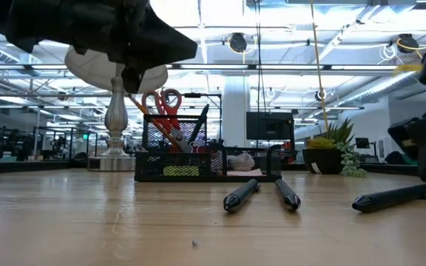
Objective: Pick and place office supplies into organizer
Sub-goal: Put the black pen into the black desk organizer
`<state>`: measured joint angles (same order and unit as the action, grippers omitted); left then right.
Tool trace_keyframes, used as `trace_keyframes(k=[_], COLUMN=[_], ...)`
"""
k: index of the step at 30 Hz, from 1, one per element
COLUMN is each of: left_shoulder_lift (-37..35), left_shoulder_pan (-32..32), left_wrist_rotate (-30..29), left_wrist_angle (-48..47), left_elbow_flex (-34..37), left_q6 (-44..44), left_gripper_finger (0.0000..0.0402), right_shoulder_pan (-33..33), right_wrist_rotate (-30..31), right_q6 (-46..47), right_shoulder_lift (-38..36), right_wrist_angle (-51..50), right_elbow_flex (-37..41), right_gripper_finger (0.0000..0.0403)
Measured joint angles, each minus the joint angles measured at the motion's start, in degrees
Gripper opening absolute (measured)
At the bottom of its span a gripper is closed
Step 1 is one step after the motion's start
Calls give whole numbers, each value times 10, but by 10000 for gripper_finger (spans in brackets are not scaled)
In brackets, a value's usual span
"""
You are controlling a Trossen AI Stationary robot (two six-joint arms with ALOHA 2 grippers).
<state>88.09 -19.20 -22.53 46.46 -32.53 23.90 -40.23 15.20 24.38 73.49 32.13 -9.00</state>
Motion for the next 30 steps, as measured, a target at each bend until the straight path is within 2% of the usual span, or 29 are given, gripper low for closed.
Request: trace_keyframes(k=[4, 12, 18, 30], left_shoulder_lift=[0, 0, 0, 0], left_shoulder_pan=[1, -1, -3, -8], left_wrist_rotate=[-5, -5, -4, -5], left_wrist_angle=[1, 3, 2, 1], left_elbow_flex=[0, 0, 0, 0], left_q6=[-2, -4, 7, -3], left_gripper_finger=[47, 47, 47, 47], right_shoulder_pan=[1, 1, 2, 16], right_wrist_rotate=[16, 30, 30, 41], right_q6=[-9, -53, -56, -56], right_shoulder_lift=[0, 28, 87, 196], right_wrist_angle=[37, 89, 155, 223], right_elbow_flex=[27, 29, 22, 8], right_gripper_finger=[221, 221, 221, 221])
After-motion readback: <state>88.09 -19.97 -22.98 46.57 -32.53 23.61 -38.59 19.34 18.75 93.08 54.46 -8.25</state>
